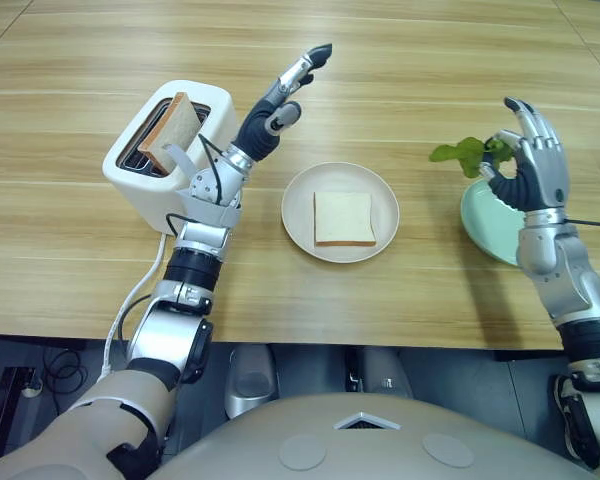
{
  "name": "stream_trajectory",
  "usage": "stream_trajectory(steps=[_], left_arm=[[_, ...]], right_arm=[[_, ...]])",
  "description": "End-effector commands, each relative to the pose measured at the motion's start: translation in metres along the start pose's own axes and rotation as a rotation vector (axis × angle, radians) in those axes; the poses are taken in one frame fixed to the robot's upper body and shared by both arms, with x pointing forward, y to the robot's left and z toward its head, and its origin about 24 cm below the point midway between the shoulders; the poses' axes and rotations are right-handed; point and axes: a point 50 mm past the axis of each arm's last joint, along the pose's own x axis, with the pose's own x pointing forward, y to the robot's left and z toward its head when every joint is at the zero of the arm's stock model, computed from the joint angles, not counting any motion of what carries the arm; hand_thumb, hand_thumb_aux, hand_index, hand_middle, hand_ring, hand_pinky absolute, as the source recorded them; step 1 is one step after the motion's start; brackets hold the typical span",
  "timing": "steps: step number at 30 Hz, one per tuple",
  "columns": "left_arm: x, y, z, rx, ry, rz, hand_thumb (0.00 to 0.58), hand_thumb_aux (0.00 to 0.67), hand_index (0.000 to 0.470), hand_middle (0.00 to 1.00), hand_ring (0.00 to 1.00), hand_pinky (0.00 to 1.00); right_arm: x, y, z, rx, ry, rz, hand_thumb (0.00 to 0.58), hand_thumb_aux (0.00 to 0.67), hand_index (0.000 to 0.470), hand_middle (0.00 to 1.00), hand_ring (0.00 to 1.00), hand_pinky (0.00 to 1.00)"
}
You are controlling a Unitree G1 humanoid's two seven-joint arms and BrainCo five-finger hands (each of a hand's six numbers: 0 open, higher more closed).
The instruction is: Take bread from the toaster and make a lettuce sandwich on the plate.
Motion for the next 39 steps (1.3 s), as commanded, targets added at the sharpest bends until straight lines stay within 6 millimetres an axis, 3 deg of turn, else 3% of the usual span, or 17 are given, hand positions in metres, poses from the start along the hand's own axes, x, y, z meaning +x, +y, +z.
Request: stream_trajectory(steps=[1,6,9,16,22,27,37,38,39], left_arm=[[-0.01,0.021,0.015,0.123,-0.015,0.086,0.0,0.0,0.0,0.0,0.0,0.0],[-0.03,0.056,0.023,0.318,0.021,0.215,0.0,0.0,0.0,0.0,0.0,0.0],[-0.044,0.071,0.028,0.378,0.038,0.258,0.0,0.0,0.0,0.0,0.0,0.0],[-0.077,0.107,0.02,0.67,0.218,0.269,0.0,0.0,0.0,0.0,0.0,0.0],[-0.113,0.131,0.014,0.871,0.412,0.201,0.0,0.0,0.0,0.0,0.0,0.0],[-0.139,0.137,-0.002,0.943,0.592,0.079,0.0,0.0,0.0,0.0,0.0,0.0],[-0.157,0.137,-0.02,0.966,0.751,-0.022,0.0,0.0,0.0,0.0,0.0,0.0],[-0.157,0.135,-0.021,0.961,0.755,-0.032,0.0,0.0,0.0,0.0,0.0,0.0],[-0.157,0.134,-0.022,0.956,0.758,-0.041,0.0,0.0,0.0,0.0,0.0,0.0]], right_arm=[[0.02,0.024,0.018,0.021,-0.074,0.085,0.58,0.67,0.46,0.0,0.0,0.0],[0.043,0.056,0.045,0.034,-0.153,0.148,0.58,0.67,0.46,0.0,0.0,0.0],[0.046,0.077,0.059,0.022,-0.195,0.202,0.58,0.67,0.46,0.0,0.0,0.0],[0.004,0.125,0.075,0.025,-0.255,0.393,0.58,0.67,0.46,0.0,0.0,0.0],[-0.026,0.129,0.091,0.093,-0.343,0.417,0.58,0.67,0.46,0.0,0.0,0.0],[-0.037,0.12,0.098,0.118,-0.383,0.4,0.58,0.67,0.46,0.0,0.0,0.0],[-0.041,0.11,0.097,0.102,-0.383,0.369,0.58,0.67,0.46,0.0,0.0,0.0],[-0.041,0.11,0.096,0.1,-0.378,0.376,0.548,0.512,0.352,0.0,0.0,0.0],[-0.042,0.111,0.095,0.097,-0.374,0.38,0.485,0.399,0.274,0.0,0.0,0.0]])
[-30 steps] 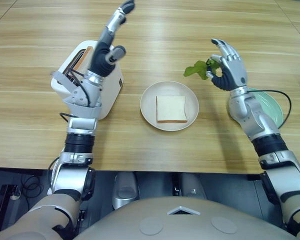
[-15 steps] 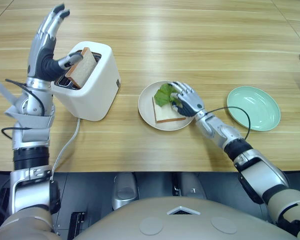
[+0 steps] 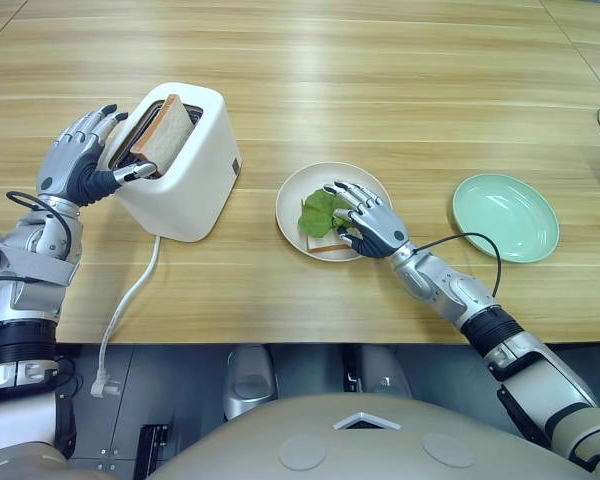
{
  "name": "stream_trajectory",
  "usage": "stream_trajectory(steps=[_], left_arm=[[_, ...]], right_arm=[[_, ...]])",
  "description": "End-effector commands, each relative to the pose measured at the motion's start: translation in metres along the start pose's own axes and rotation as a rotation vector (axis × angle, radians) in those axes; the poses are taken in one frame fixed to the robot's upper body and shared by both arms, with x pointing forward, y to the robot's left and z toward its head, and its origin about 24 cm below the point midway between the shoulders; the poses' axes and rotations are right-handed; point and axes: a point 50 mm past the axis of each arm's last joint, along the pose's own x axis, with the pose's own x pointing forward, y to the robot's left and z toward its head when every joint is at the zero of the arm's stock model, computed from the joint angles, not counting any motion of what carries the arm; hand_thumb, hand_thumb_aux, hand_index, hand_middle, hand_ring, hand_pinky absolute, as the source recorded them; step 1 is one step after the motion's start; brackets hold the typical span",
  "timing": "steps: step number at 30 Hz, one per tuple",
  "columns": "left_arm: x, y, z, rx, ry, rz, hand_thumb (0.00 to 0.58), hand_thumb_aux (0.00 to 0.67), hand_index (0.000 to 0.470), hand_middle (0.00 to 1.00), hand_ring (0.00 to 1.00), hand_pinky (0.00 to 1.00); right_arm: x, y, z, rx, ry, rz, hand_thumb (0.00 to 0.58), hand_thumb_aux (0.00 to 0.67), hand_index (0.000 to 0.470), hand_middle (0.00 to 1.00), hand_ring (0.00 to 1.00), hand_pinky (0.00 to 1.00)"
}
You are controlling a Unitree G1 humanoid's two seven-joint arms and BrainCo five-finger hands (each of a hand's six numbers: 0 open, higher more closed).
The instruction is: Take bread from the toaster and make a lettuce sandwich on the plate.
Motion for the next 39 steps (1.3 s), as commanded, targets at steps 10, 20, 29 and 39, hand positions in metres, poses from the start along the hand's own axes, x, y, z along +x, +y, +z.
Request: stream_trajectory(steps=[10,20,29,39], left_arm=[[0.003,-0.013,0.002,0.016,0.0,-0.086,0.0,0.0,0.0,0.0,0.0,0.0],[0.012,-0.005,0.014,-0.11,-0.052,0.013,0.58,0.67,0.46,0.0,0.0,0.0],[0.018,0.007,0.019,-0.201,-0.081,0.136,0.58,0.67,0.46,0.04,0.04,0.04],[0.023,0.022,0.021,-0.344,-0.107,0.272,0.58,0.67,0.46,0.36,0.36,0.36]], right_arm=[[-0.004,-0.003,-0.001,0.013,0.021,-0.013,0.0,0.0,0.0,0.0,0.0,0.0],[-0.005,-0.009,0.001,0.029,0.015,-0.06,0.0,0.0,0.0,0.0,0.0,0.0],[-0.004,-0.011,-0.001,0.028,0.03,-0.085,0.0,0.0,0.0,0.0,0.0,0.0],[-0.002,-0.01,-0.001,0.031,0.034,-0.088,0.0,0.0,0.0,0.0,0.0,0.0]])
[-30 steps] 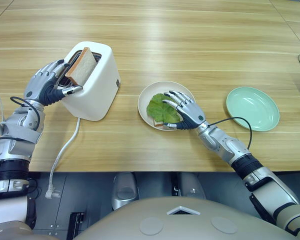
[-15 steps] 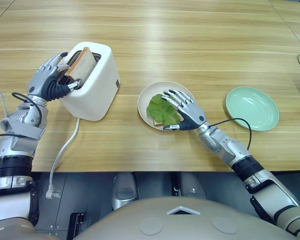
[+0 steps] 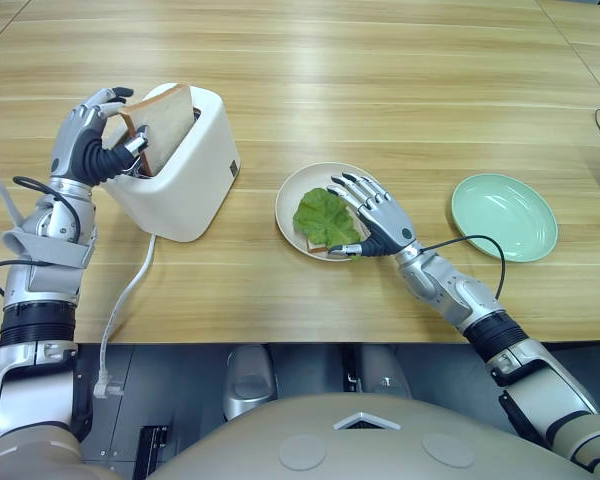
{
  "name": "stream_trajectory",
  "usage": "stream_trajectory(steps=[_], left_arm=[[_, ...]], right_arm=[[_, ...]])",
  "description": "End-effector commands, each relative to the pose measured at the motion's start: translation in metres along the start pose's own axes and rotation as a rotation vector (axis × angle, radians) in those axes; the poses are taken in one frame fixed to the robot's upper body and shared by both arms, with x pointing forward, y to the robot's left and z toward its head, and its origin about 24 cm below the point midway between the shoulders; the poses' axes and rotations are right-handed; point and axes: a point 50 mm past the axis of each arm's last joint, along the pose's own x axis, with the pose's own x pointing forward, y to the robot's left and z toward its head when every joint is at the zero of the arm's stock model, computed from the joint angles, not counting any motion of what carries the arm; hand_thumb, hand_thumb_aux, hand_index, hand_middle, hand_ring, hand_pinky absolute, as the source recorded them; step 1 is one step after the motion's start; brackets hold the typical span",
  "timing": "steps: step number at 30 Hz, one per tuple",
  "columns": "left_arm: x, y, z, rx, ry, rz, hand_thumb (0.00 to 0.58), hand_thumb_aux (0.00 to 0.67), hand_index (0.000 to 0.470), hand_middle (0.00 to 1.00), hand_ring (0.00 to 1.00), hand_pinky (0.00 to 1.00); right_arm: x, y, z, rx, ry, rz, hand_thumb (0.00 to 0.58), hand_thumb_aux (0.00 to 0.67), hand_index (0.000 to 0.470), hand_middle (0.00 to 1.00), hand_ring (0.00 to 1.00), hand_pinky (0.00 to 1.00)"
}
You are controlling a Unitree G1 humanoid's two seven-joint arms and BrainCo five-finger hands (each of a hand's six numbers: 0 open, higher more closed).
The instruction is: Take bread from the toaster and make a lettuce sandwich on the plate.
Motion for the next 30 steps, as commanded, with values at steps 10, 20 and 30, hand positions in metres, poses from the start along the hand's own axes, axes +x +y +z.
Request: stream_trajectory(steps=[10,20,30], left_arm=[[0.009,0.015,0.006,-0.159,-0.045,0.141,0.58,0.67,0.46,1.0,1.0,1.0],[0.019,0.02,0.028,-0.365,-0.153,0.203,0.58,0.67,0.46,1.0,1.0,1.0],[0.031,0.014,0.053,-0.556,-0.226,0.2,0.58,0.67,0.46,1.0,1.0,1.0]], right_arm=[[0.001,0.001,-0.003,-0.004,0.016,-0.007,0.0,0.0,0.0,0.0,0.0,0.0],[-0.001,-0.01,-0.01,-0.011,0.043,-0.046,0.0,0.0,0.0,0.0,0.0,0.0],[-0.009,-0.027,-0.022,-0.02,0.099,-0.103,0.0,0.0,0.0,0.0,0.0,0.0]])
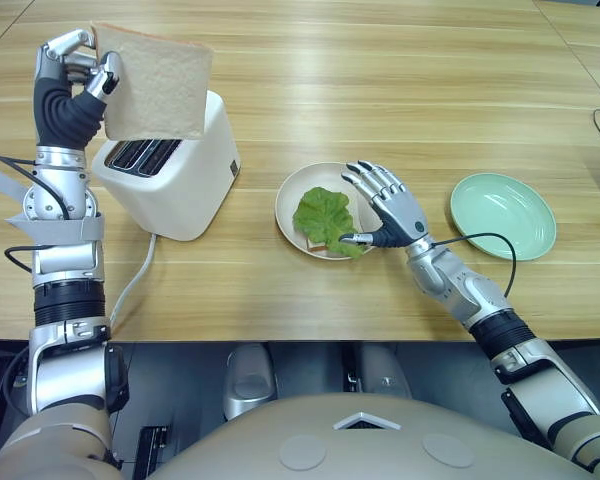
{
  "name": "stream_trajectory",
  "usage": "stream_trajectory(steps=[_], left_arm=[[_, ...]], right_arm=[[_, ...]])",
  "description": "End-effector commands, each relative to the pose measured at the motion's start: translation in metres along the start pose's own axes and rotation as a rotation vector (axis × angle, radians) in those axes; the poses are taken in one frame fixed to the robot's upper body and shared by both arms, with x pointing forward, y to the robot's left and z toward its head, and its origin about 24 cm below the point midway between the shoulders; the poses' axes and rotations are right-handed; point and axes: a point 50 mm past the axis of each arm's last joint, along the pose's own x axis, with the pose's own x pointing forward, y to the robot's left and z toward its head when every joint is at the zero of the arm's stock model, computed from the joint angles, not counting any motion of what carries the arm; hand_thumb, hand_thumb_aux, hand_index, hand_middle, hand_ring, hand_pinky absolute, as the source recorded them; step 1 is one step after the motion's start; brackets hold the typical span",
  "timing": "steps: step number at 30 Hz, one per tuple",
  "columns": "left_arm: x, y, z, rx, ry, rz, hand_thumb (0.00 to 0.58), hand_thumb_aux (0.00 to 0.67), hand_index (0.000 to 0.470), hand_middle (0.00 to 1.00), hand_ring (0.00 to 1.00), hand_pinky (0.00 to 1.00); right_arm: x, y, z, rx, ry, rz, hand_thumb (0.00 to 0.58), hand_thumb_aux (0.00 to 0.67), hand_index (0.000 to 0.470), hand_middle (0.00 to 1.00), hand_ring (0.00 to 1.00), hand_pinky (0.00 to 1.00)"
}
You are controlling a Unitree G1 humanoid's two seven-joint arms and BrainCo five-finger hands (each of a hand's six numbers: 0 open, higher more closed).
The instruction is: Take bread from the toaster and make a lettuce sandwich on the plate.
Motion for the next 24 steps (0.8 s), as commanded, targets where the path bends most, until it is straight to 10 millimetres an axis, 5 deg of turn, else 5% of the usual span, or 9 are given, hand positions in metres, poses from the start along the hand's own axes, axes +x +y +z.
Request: stream_trajectory(steps=[1,7,15,24], left_arm=[[0.007,-0.014,0.007,-0.115,-0.012,-0.019,0.58,0.67,0.46,1.0,1.0,1.0],[0.006,-0.057,0.008,-0.33,0.036,-0.112,0.58,0.67,0.46,1.0,1.0,1.0],[-0.021,-0.152,-0.018,-0.629,0.306,-0.271,0.58,0.67,0.46,1.0,1.0,1.0],[-0.061,-0.208,-0.035,-0.763,0.564,-0.343,0.58,0.67,0.46,1.0,1.0,1.0]], right_arm=[[-0.005,-0.012,-0.009,-0.006,0.041,-0.033,0.0,0.0,0.0,0.0,0.0,0.0],[-0.014,-0.032,-0.022,-0.012,0.102,-0.103,0.0,0.0,0.0,0.0,0.0,0.0],[-0.026,-0.051,-0.035,-0.017,0.165,-0.157,0.0,0.0,0.0,0.0,0.0,0.0],[-0.029,-0.057,-0.034,-0.016,0.168,-0.166,0.0,0.0,0.0,0.0,0.0,0.0]])
